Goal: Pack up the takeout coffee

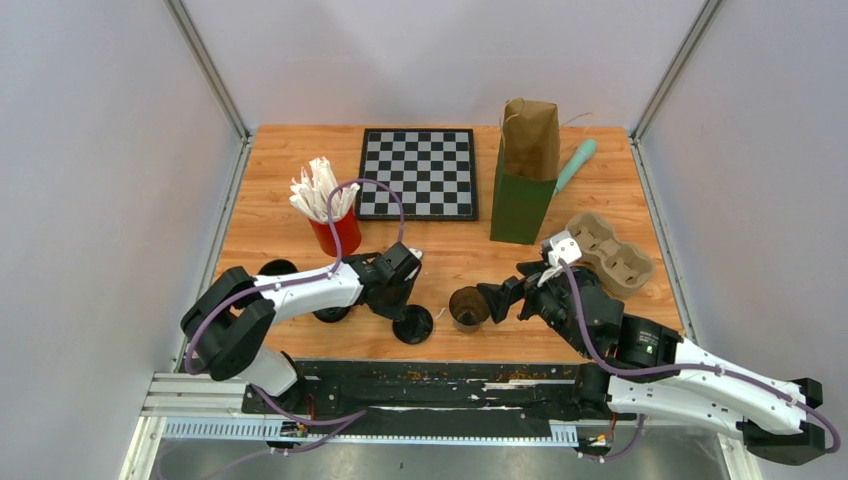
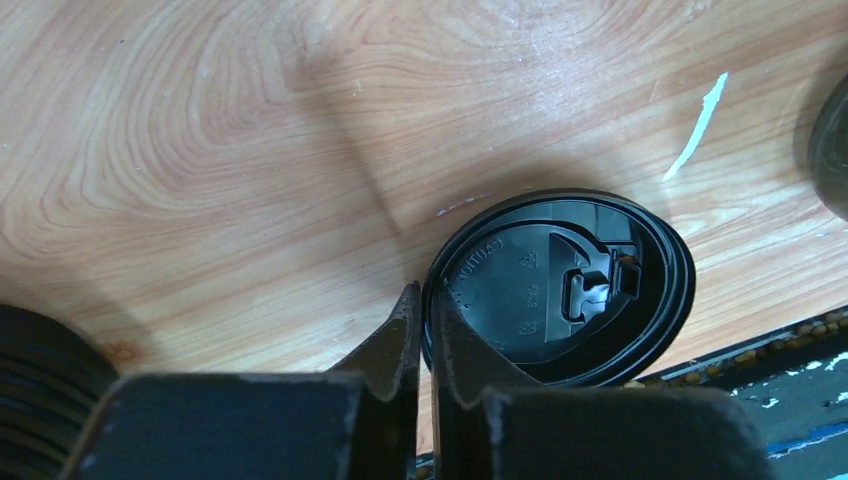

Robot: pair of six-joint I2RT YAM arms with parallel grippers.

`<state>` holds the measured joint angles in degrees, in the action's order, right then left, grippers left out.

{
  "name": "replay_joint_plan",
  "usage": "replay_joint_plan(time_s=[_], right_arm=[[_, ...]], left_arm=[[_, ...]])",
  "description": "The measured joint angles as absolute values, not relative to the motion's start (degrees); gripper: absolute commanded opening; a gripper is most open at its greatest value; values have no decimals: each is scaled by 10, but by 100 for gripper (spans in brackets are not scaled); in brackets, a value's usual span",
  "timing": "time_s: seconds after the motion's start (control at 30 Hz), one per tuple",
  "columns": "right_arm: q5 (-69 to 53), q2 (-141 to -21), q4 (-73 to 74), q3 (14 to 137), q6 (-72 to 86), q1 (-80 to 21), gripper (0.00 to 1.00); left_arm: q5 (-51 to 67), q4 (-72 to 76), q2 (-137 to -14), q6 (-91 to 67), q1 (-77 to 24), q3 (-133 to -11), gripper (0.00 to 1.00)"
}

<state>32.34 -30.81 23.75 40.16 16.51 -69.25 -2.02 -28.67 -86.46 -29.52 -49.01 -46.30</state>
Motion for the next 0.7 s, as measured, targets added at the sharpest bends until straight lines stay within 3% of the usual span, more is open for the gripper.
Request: replay_joint_plan(time_s=[0.27,0.7], right_arm=[[260,-329,202,380,163,-692,98],[135,-294,-7,287,12,-693,99]], left_arm=[[9,-319,-793,-302,-480,-506,0],[228,-305,-605,-407,-318,-509,0]])
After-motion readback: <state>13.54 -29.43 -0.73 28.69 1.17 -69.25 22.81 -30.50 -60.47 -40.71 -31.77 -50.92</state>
